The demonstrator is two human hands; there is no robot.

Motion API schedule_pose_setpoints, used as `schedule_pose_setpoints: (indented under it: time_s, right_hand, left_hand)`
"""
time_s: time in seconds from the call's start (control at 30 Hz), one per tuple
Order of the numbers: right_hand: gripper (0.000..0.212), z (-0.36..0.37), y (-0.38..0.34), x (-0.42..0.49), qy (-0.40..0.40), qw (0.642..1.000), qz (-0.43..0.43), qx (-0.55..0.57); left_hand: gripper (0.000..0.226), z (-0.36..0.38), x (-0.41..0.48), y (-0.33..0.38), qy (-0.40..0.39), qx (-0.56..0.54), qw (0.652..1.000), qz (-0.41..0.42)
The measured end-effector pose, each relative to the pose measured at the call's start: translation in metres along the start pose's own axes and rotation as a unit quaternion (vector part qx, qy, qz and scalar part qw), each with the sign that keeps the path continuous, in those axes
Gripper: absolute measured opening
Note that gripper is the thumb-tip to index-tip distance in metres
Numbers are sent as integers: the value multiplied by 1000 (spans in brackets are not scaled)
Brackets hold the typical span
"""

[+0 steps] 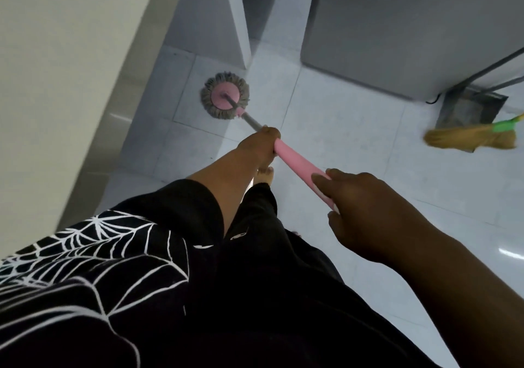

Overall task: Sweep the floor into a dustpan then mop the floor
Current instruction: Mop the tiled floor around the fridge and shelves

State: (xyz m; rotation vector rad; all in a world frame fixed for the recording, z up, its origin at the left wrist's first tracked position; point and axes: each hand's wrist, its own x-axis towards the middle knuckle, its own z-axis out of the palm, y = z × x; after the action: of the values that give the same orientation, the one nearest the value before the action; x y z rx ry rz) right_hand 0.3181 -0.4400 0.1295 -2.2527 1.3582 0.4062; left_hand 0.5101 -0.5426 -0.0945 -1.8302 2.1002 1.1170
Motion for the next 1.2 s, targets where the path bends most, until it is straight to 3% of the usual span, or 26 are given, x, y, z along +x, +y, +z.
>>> schedule_pose_setpoints:
  time_s: [0.37,0.67,0.87,1.2]
  right_hand:
    - [47,-49,-16,152,-4,999,-42,-2]
    - [47,-61,-31,240,-7,997,-73,9]
    - [52,-45,-29,201,-18,997,-71,16]
    - [48,-15,0,24,-29,997,-63,-25]
  left_hand:
    - [26,-84,78,-95,59,-30,997,-42]
    - [36,-135,121,-151,57,-32,988,-140]
    - [36,-105,92,-137,58,-47,991,-109]
    - [35,1,-15,-21,30,-17,995,-94]
